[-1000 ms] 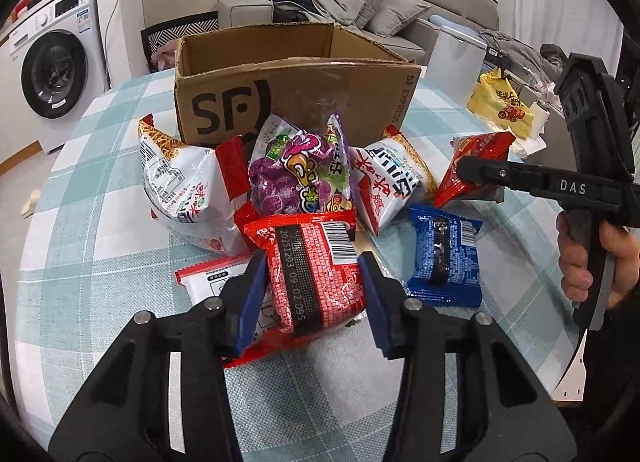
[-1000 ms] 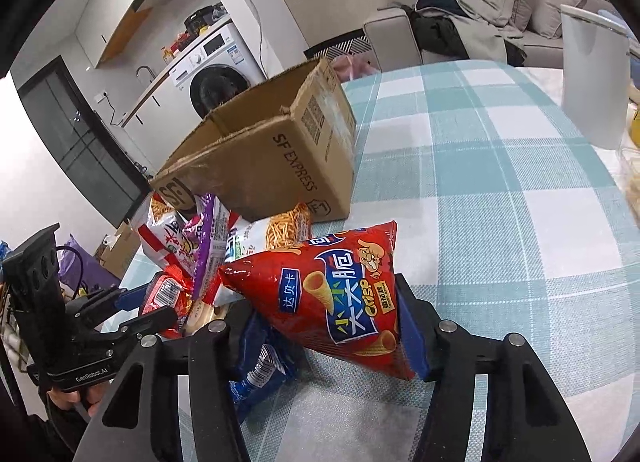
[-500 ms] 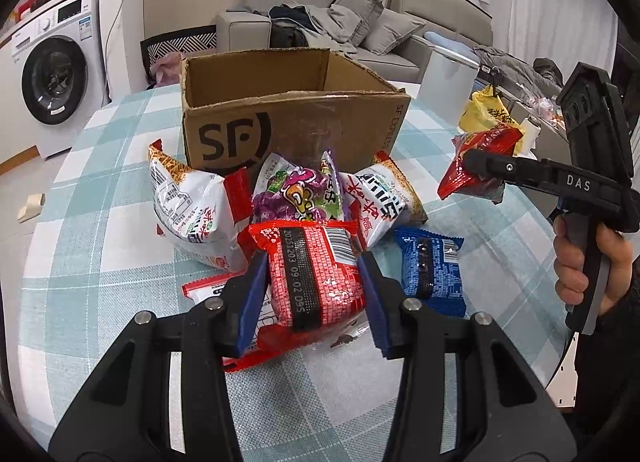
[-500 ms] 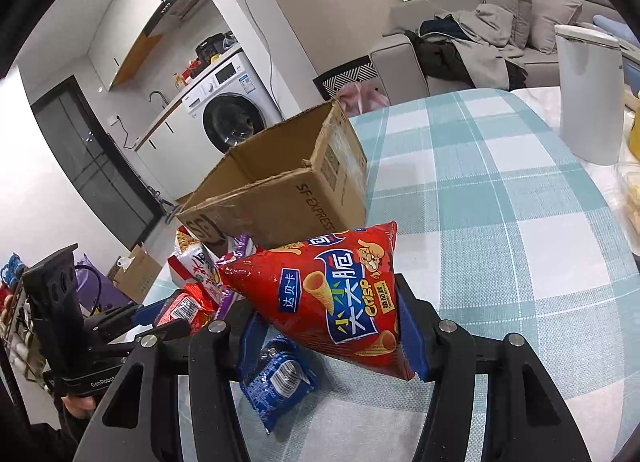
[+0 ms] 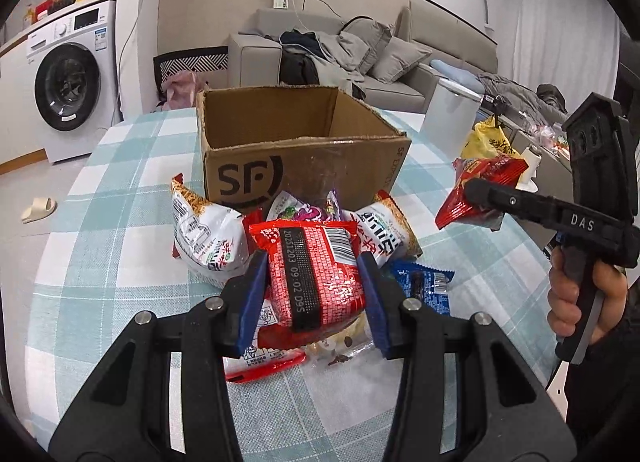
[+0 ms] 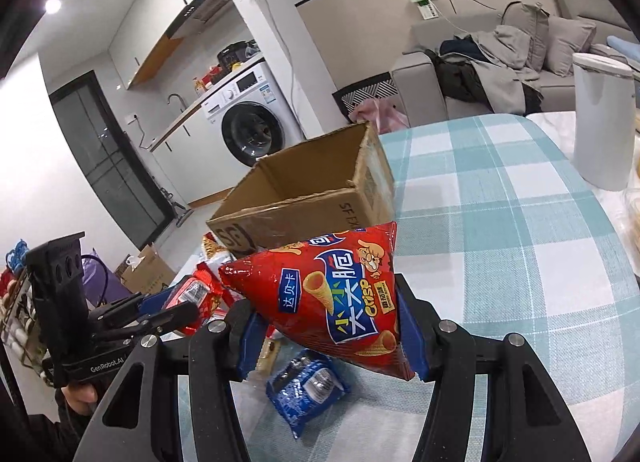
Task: Organize snacks
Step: 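Lift both packs and carry them over the open box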
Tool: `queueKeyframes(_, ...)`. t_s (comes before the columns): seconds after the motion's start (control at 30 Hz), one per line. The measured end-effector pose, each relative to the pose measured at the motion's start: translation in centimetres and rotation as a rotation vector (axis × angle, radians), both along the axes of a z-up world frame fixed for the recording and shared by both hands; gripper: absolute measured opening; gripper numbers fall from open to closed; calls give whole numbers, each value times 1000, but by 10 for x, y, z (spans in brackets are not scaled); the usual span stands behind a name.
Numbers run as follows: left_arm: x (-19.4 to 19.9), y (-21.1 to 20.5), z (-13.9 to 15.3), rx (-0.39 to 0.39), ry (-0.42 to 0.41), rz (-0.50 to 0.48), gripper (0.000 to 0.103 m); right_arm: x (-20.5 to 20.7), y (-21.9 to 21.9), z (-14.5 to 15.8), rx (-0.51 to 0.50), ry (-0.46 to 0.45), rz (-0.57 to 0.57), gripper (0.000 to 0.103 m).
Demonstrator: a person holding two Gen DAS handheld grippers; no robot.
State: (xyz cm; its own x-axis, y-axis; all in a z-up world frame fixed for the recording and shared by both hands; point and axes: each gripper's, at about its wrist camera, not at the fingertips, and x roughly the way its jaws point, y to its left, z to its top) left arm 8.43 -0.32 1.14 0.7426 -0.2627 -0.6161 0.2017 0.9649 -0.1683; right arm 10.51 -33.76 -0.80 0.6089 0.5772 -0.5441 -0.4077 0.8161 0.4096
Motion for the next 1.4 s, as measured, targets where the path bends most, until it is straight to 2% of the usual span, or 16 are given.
queueKeyframes(0.27, 1, 3, 23, -21, -49, 25, 42, -8, 15, 15, 9, -41, 29, 58)
queueKeyframes(0.47, 5, 3, 44, -8, -89, 41, 42, -10, 31, 33, 6, -76, 58, 58)
queueKeyframes(0.93, 28, 16, 82, -35, -148, 94, 42, 6, 55, 71, 6, -124, 72, 58)
queueKeyframes(1.17, 47, 23, 89, -38, -154, 118, 42, 23, 60, 77, 22, -112, 53, 58)
queueKeyframes(1.4, 73, 27, 83, -40, -152, 135, 42, 41, 63, 76, 40, -85, 35, 58)
